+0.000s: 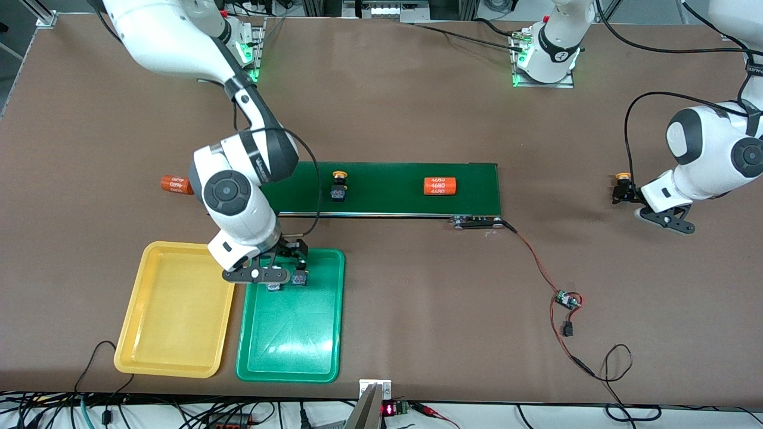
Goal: Sort buttons by color to trays
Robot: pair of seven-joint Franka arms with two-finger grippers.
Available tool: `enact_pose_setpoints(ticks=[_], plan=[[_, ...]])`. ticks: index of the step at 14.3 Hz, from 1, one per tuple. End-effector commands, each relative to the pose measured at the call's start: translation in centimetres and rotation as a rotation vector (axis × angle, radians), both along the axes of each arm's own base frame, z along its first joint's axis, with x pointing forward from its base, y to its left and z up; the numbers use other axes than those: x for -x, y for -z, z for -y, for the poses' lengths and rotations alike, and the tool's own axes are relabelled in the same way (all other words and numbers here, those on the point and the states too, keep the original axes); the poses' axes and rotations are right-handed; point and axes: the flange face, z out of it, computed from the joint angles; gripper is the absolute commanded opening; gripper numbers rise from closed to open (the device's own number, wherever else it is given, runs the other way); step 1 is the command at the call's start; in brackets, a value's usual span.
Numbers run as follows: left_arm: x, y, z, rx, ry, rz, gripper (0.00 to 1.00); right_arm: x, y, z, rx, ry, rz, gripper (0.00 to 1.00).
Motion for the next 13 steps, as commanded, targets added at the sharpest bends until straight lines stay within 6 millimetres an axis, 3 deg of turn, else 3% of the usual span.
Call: enact_pose_setpoints(ticks=[1,3,7,8,9,11,12,13], plan=[[1.1,2.6,-2.4,0.027,-0.102,-0.034,1.0,3.0,-2.8,0.4,-0.006,-0.003,-0.052,1.0],[2.2,4.4,-4.0,0.043,-0.133,-0.063,1.0,4.4,-4.2,0.5,-0.02,-0.011,-0.063,1.0],[4.1,5.7,-4.1,0.057,-0.142,-0.105,1.0,7.2,-5.2,1.0,0.0,0.011,-0.109,1.0],[4.3,5.8,-4.0,0.059,-0.14,-0.111,0.96,7.9,-5.6,0.7,-0.001,0.024,-0.108,1.0],[4.6,6.1,-3.8,0.062,-0.139,-0.122,0.82,8.3,-5.6,0.5,-0.004,0.041,-0.108,1.0],[5.3,6.6,-3.4,0.067,-0.136,-0.138,0.74,9.3,-5.4,-0.4,-0.025,0.07,-0.115,1.0],[5.5,6.7,-3.5,0.068,-0.138,-0.142,0.64,9.8,-5.0,-0.9,-0.027,0.071,-0.117,1.0],[5.6,6.4,-3.3,0.067,-0.136,-0.146,0.47,10.3,-4.6,-1.5,-0.035,0.079,-0.115,1.0]])
